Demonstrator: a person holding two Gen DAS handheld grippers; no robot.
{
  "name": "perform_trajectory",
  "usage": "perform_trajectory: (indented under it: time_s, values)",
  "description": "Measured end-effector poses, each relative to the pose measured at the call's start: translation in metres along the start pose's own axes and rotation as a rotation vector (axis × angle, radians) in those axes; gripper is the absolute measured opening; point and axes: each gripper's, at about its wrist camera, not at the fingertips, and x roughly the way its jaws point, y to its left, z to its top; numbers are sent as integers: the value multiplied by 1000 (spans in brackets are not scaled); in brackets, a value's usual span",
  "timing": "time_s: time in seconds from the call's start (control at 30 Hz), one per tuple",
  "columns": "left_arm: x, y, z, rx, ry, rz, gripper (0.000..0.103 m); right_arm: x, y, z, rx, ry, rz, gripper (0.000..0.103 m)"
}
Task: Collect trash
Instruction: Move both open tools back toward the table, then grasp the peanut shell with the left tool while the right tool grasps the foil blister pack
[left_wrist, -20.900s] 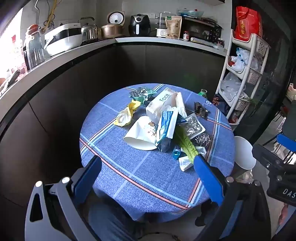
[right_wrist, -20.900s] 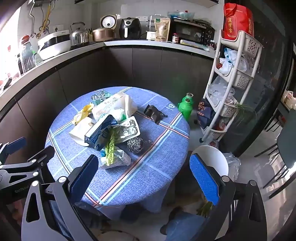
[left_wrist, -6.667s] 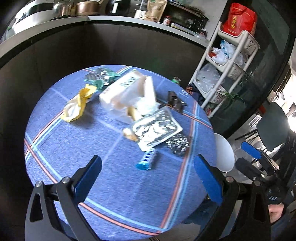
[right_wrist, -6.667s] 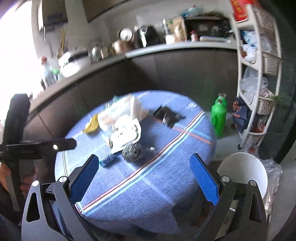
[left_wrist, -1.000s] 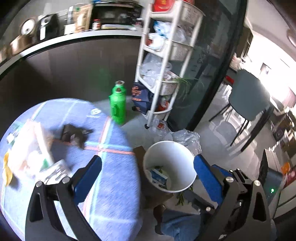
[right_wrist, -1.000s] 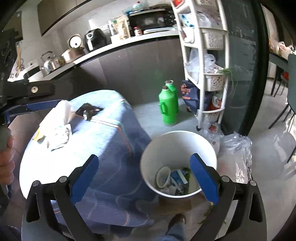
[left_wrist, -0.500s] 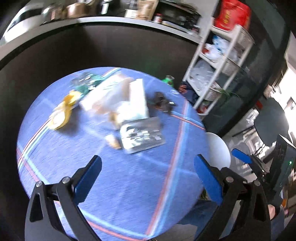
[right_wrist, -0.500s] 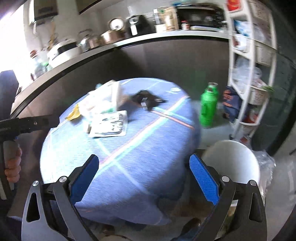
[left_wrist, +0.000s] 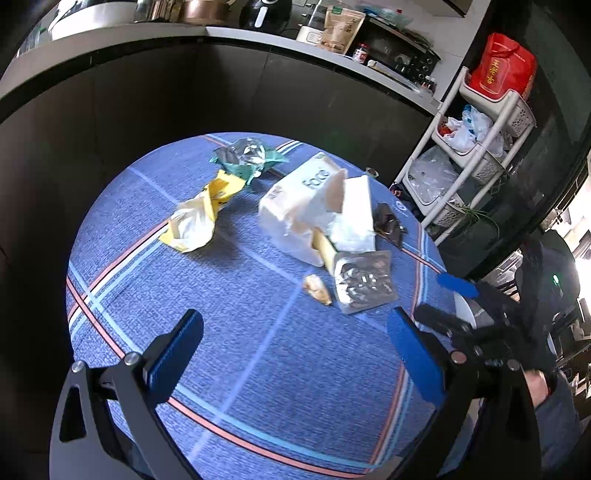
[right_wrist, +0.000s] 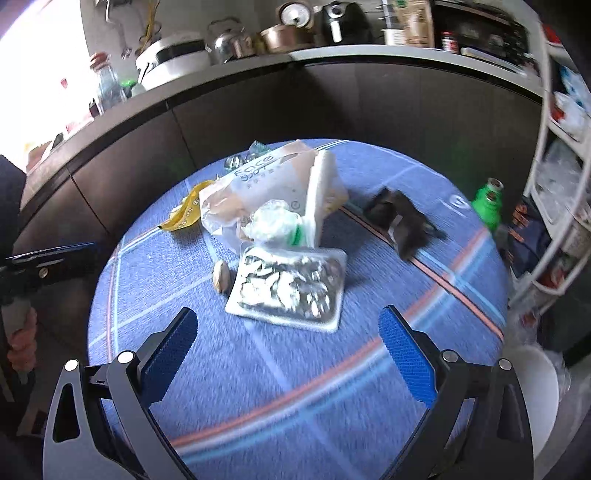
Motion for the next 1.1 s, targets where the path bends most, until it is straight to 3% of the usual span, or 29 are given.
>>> perform_trajectory:
  time_s: [0.23, 0.33, 0.37, 0.43, 0.5, 0.53, 0.6, 0.73, 0.9, 0.93, 1.0, 1.1]
  values:
    - [18, 15, -2, -2, 42, -11, 91, 47, -18, 27, 37, 45, 55, 94]
    - [30, 20, -2, -16, 71, -38, 81, 58, -27, 32, 80, 49, 99, 93]
    - [35, 21, -2, -21, 83, -48, 75, 61, -27, 31, 90, 55, 115, 89]
    - [46, 19, -2, -24, 103, -66, 66, 64, -30, 27, 118, 81, 170, 68]
    - [56, 16, -2, -23, 120, -84, 55, 65, -30, 18, 129, 102, 200, 36]
    - [62, 14, -2, -24, 129, -94, 52, 65, -30, 14, 130, 104, 205, 29]
    - [75, 8, 0, -30, 145, -106, 44, 59, -30, 5, 140, 99, 211, 24]
    - [92, -2, 5, -12, 150, -75, 42, 36, -28, -15, 146, 89, 201, 19]
    - [96, -5, 7, 10, 144, -41, 37, 16, -24, -30, 128, 107, 205, 23]
    - [97, -3, 8, 12, 143, -34, 37, 14, -23, -31, 118, 107, 208, 30]
    - [96, 0, 8, 11, 141, -26, 37, 9, -21, -32, 89, 85, 189, 75]
    - [98, 5, 12, 31, 148, -25, 41, 9, -14, -24, 34, 64, 209, 81]
